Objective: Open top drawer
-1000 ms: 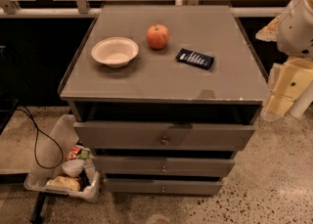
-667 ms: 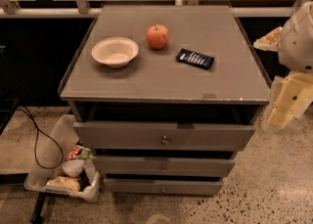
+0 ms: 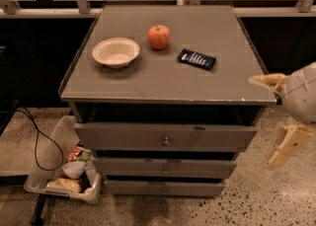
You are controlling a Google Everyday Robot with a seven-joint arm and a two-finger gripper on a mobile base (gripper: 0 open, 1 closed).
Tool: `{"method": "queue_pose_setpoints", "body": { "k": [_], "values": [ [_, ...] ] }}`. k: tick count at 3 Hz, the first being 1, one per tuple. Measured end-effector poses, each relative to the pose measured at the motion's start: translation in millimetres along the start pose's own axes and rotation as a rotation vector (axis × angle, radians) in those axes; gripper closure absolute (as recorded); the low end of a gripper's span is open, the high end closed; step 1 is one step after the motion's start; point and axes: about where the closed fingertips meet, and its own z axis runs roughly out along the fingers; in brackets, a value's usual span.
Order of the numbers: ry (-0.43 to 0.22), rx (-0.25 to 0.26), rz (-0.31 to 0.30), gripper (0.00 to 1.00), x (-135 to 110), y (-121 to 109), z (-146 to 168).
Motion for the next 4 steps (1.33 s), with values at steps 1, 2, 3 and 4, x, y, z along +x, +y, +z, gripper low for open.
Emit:
{"method": "queue_pose_setpoints", "body": {
  "k": [1,2,3,4],
  "values": [
    [-0.011,0.007,-0.068,0.0,-3,1,-2],
    [-0.008,0.006,-0.066,0.0,-3,1,-2],
    [-0.012,-0.023,-0.043,0.0,-1,5,22],
    [-0.014,-0.068,-0.015,0.0,6,9,61]
  ]
}}
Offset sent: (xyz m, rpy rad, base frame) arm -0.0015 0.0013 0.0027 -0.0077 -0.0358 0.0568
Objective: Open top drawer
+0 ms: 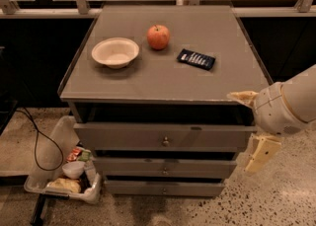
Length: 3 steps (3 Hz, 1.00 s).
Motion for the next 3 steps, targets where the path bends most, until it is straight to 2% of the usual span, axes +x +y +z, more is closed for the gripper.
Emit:
{"method": "queue_pose_setpoints", "body": {
  "k": [1,2,3],
  "values": [
    [0.004,-0.04,0.02,0.0,9,1,29],
    [0.015,-0.059,0.036,0.0,20,3,53],
    [0.0,-0.031,0.038,0.0,30,3,72]
  ]
}}
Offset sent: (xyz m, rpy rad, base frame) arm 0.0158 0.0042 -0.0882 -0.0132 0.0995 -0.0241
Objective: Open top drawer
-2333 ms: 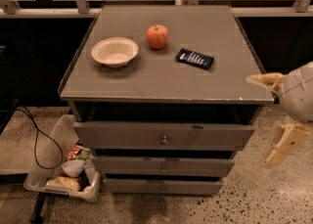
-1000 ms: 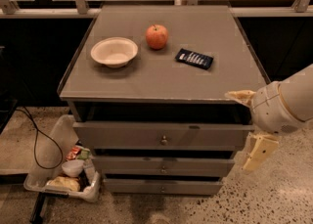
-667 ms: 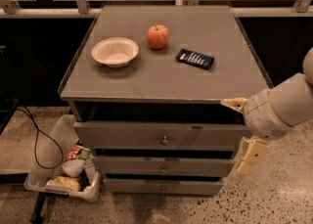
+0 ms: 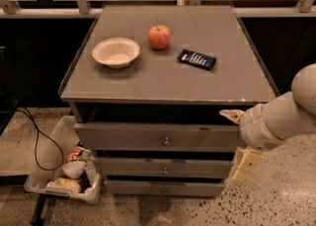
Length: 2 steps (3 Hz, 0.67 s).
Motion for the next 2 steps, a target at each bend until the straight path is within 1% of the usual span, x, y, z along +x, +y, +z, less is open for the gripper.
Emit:
{"method": "queue_pose_setpoints", "body": {
  "k": [1,2],
  "values": [
    [-0.04,0.07,-0.007,0.0,9,-9,15],
    [-0.08,0.188,-0.014,0.0,18,-29,23]
  ]
}}
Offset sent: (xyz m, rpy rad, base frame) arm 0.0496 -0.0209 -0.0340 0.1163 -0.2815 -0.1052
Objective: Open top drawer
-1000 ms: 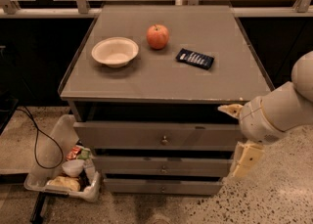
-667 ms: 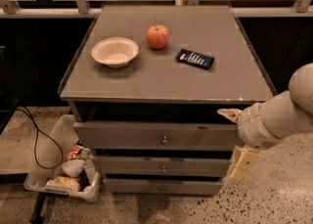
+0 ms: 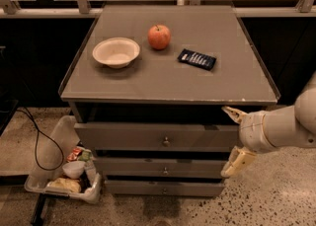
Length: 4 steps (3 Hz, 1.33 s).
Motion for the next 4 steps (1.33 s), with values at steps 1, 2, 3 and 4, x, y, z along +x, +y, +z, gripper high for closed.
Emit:
{"method": "queue_pose_setpoints", "body": {
  "k": [1,2,3,4],
  "values": [
    [-0.007,-0.006,-0.008,0.0,-3,1,15],
    [-0.005,-0.022,-0.009,0.0,-1,-2,37],
    [-0.001,-0.025,-0.006,0.0,5,-7,54],
    [0.006,-0.018,0.001,0.0,14,-15,70]
  ]
}}
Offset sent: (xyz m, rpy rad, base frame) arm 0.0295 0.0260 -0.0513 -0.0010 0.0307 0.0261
